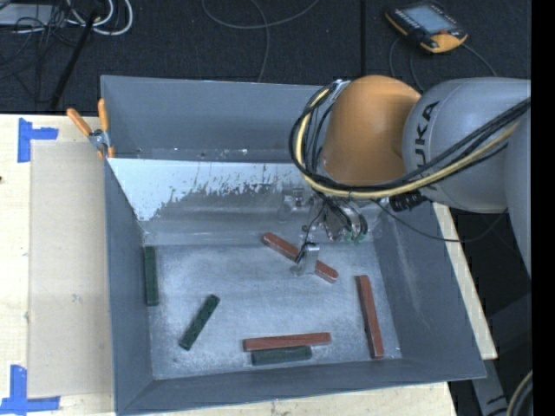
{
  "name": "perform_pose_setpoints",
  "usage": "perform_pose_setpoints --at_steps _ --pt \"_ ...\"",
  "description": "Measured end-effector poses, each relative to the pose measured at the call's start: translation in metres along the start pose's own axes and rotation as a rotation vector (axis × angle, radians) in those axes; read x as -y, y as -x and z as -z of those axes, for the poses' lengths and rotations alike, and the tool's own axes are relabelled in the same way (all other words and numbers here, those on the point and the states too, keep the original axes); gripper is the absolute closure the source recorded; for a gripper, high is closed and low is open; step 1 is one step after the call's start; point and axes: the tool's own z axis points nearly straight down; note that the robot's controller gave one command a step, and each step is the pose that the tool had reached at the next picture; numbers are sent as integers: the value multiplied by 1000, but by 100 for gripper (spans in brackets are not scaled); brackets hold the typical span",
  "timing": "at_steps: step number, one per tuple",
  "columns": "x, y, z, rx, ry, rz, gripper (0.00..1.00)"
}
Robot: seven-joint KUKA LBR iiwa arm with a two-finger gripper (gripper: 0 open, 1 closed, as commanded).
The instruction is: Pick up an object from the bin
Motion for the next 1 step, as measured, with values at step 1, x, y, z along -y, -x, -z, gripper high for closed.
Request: perform_pose_setpoints --at_steps 1 --pt "24 -24 -43 -9 0 -112 0"
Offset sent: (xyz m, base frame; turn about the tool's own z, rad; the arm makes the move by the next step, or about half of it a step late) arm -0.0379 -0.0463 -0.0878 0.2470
